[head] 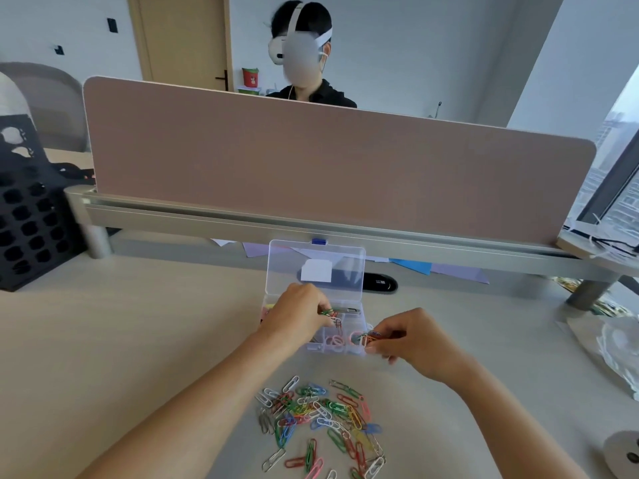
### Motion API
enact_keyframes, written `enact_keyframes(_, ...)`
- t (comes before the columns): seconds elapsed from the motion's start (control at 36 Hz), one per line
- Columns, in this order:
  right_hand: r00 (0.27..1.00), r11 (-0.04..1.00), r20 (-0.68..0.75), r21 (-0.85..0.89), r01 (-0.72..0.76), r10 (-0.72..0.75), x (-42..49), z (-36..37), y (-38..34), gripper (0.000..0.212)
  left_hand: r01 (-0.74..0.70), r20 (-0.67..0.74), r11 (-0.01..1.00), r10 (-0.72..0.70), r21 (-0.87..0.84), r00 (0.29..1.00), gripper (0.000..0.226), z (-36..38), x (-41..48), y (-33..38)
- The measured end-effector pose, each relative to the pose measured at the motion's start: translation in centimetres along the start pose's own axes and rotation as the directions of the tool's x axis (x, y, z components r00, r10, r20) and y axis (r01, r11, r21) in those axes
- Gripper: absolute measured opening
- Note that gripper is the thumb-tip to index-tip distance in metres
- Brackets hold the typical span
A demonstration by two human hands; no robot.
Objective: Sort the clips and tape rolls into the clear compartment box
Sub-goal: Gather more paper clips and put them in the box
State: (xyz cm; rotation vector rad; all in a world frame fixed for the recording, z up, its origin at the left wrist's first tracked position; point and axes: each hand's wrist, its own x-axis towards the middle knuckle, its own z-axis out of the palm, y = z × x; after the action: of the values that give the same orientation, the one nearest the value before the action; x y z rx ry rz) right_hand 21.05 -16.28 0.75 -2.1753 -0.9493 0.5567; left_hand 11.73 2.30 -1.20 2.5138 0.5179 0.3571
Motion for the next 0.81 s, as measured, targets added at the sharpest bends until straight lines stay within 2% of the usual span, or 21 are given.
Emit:
enact_keyframes(0.19,1.0,0.997,-0.002,-0.074,0.028,-0.028,2.2,-1.1,-1.6,0.008,0.019,0.045,0.998,-0.016,-0.065,0.999,0.003,-0.6,0.7,-0.7)
enact_keyframes(0.25,0.999,0.996,0.001,-0.079,0.032,-0.032,2.9,-1.4,-2.1,0.003,0.017,0.056,0.997,-0.012,-0.078,0.998,0.005,-0.8,0.7,-0.9)
enact_keyframes(0.39,1.0,0.992,0.007,-0.119,0.029,-0.029,4.9,-1.2,-2.9,0.005,0.003,0.063,0.995,0.003,-0.098,0.998,0.009,-1.2,0.8,-1.5)
enact_keyframes(0.58,1.0,0.973,0.029,-0.229,0.006,0.0,6.8,0.4,-3.4,0.007,-0.001,0.005,0.983,0.002,-0.182,1.0,0.016,-1.6,0.5,-2.1)
enact_keyframes(0.81,0.999,0.932,-0.007,-0.36,0.033,-0.038,7.5,2.4,-3.4,0.015,-0.018,-0.028,0.946,0.01,-0.324,1.0,0.022,-1.6,-0.1,-2.2)
